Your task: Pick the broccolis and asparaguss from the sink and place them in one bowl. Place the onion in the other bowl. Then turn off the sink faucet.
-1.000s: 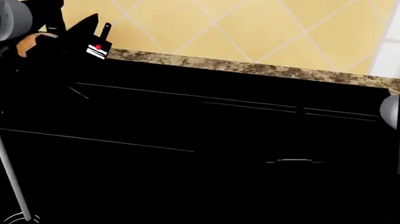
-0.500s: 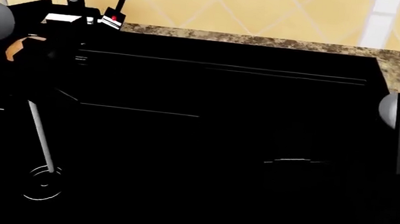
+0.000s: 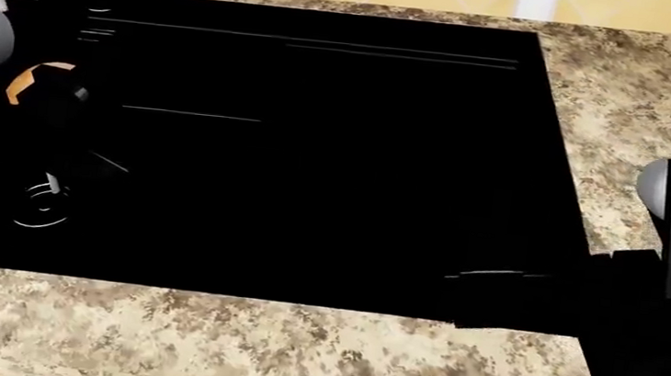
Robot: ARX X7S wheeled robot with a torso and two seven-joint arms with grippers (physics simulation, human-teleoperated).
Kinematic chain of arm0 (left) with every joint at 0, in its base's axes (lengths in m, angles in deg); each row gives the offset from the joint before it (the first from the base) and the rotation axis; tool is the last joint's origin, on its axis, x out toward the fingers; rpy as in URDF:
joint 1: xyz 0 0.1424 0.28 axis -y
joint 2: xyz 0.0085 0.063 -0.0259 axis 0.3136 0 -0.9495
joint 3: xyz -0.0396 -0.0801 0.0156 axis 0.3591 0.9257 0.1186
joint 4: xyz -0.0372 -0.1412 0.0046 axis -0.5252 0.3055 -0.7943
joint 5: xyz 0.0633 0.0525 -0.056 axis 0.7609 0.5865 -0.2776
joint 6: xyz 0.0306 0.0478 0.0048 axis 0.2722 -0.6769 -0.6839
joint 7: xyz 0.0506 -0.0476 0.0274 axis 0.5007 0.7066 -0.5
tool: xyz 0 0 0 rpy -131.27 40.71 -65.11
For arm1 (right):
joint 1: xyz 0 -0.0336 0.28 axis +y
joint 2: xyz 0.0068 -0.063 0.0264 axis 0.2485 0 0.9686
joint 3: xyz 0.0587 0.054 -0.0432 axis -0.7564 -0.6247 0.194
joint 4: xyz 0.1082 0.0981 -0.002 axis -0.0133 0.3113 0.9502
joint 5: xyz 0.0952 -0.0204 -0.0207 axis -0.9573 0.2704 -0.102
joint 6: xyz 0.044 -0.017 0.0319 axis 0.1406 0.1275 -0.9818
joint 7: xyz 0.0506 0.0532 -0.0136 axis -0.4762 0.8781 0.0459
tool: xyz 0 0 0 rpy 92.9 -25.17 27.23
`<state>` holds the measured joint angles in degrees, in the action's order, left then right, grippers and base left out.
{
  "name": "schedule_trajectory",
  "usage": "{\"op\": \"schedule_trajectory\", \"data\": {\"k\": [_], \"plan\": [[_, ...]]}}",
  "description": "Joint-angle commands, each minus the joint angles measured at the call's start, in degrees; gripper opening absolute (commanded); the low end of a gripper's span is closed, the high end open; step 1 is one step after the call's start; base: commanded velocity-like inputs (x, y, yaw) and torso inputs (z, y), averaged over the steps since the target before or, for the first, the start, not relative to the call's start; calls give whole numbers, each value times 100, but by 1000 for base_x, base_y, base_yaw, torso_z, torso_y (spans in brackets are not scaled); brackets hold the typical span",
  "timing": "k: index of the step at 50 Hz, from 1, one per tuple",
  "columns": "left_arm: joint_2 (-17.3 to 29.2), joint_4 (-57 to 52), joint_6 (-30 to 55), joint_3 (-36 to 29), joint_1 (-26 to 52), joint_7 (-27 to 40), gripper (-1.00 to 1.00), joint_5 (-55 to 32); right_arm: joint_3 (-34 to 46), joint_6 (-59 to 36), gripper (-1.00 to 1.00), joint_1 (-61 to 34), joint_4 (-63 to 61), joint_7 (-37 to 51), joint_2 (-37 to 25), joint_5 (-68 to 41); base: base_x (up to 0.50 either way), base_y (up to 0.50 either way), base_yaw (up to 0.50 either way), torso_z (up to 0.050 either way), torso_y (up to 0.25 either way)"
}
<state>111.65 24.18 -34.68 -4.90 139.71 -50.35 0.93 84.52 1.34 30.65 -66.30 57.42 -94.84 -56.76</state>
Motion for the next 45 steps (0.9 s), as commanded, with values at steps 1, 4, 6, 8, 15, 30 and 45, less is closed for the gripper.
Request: {"op": "schedule_trajectory", "data": {"k": [1,4,6,8,15,30,45], "plan": [[-18,3,-52,80,2,-52,-100,-46,-36,-58,100,-70,-19,18,2,-26,-473,-246,0,0,0],[-2,12,-51,83,-6,-65,-100,-51,-29,-100,100,-98,-39,40,-30,-66,-475,-242,0,0,0],[-6,24,-37,87,22,-65,-100,-66,-66,-122,100,-130,-69,85,-93,-162,-475,-244,0,0,-8],[-24,22,-32,86,37,-51,-100,-74,-149,-131,100,-168,-113,143,-208,-287,-475,-242,0,0,0],[-49,42,-16,77,72,-73,-100,-67,-296,-144,100,-164,-211,273,-461,-524,-474,-241,0,0,0],[-223,431,69,103,389,-54,-100,-30,-515,-443,100,-615,3,225,-1066,-796,-383,-242,0,0,-1],[-311,452,67,94,419,20,-100,-23,-626,-317,100,-334,-20,162,-1196,-722,337,-310,0,0,0]]}}
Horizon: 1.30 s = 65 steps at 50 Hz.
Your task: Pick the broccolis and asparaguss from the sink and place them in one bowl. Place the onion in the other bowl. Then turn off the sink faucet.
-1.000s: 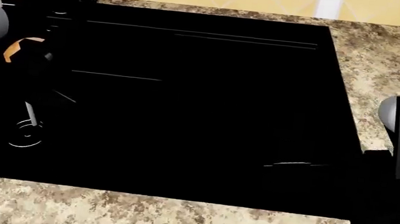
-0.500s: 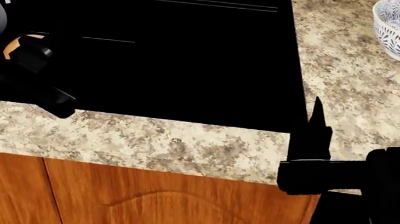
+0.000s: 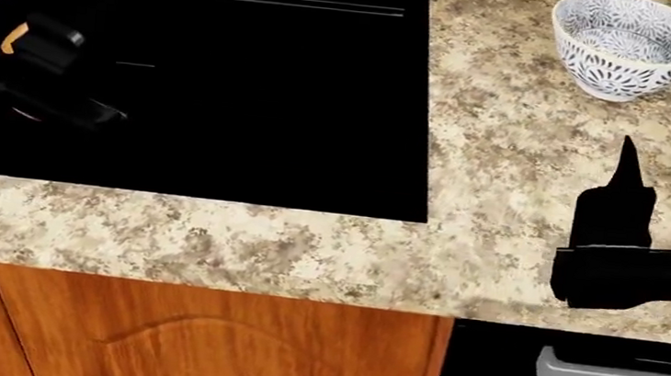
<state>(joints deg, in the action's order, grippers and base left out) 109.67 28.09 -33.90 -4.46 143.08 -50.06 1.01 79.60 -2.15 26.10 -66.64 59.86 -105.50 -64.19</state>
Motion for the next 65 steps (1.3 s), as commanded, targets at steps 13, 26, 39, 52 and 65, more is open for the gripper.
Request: {"op": "schedule_trajectory", "data": {"k": [13,26,39,52,65], "plan": [[-105,56,-10,53,78,-17,-100,-40,-176,97,100,253,-22,-103,-143,25,370,-408,0,0,0],[-106,55,-24,57,59,-17,-100,-42,-160,68,100,213,26,-130,-109,25,357,-410,0,0,0],[-86,-5,42,64,118,68,-100,-107,-350,157,100,374,-112,-27,-324,-301,357,-410,0,0,2],[-91,-92,165,58,262,144,-100,-215,-368,258,100,507,-46,-132,-211,-220,342,-429,0,0,1],[-133,-27,211,13,317,114,-100,-163,-594,490,100,895,-173,-167,-321,-154,289,-365,0,0,1]]}}
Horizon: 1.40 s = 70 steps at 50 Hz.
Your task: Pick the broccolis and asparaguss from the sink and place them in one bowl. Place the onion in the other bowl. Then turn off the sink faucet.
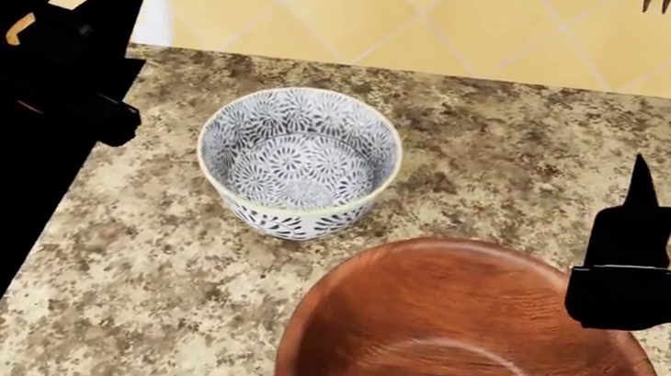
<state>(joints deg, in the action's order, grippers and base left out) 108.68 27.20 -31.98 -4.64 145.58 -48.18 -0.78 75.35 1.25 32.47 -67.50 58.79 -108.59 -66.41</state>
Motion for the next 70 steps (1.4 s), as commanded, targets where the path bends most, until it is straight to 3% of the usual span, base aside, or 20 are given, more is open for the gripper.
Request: {"op": "schedule_trajectory", "data": {"k": [1,14,52,58,70], "plan": [[-19,74,22,36,69,-89,-100,5,-142,121,100,214,-79,-59,4,65,246,-82,0,0,10],[6,107,4,52,64,-133,-100,23,71,-121,100,-159,17,4,155,-1,208,-90,0,0,1],[-80,143,72,-2,117,-119,-100,-6,-77,-51,100,82,-38,42,39,-94,134,-30,0,0,1],[-351,455,396,-123,436,-377,-100,-464,-94,-37,100,123,-45,45,37,-114,0,0,0,0,0],[-1462,2007,380,-911,579,-1259,-100,463,-195,34,100,264,-142,123,-21,-211,0,0,0,0,0]]}}
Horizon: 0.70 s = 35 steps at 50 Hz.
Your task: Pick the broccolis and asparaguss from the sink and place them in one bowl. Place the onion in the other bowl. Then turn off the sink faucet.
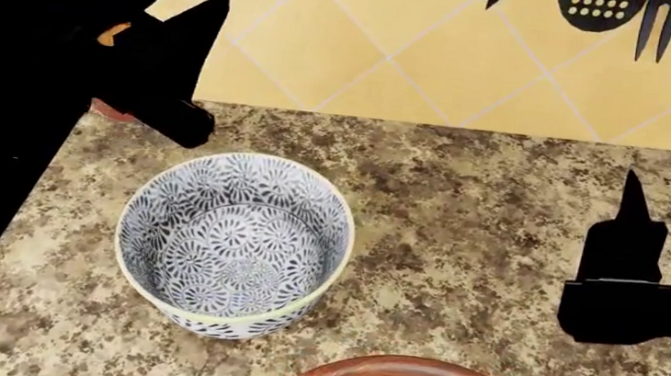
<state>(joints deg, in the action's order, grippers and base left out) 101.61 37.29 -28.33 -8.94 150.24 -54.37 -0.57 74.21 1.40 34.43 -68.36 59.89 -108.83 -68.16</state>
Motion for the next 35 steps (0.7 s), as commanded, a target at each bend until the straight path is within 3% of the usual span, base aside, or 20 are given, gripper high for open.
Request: {"op": "schedule_trajectory", "data": {"k": [1,7,19,35], "plan": [[-834,1127,11,-528,95,-689,-100,476,-81,15,100,58,-61,24,3,-44,0,0,0,0,0],[-1067,1248,-61,-787,-52,-805,-100,737,-124,76,100,140,-88,73,24,-29,0,0,0,0,0],[-1039,876,-108,-837,-230,-644,-100,739,-118,16,100,61,-84,77,5,-84,0,0,0,0,1],[-1387,1961,-552,-1092,-293,-1037,-100,1458,-183,25,100,124,-154,174,-56,-202,0,0,0,0,0]]}}
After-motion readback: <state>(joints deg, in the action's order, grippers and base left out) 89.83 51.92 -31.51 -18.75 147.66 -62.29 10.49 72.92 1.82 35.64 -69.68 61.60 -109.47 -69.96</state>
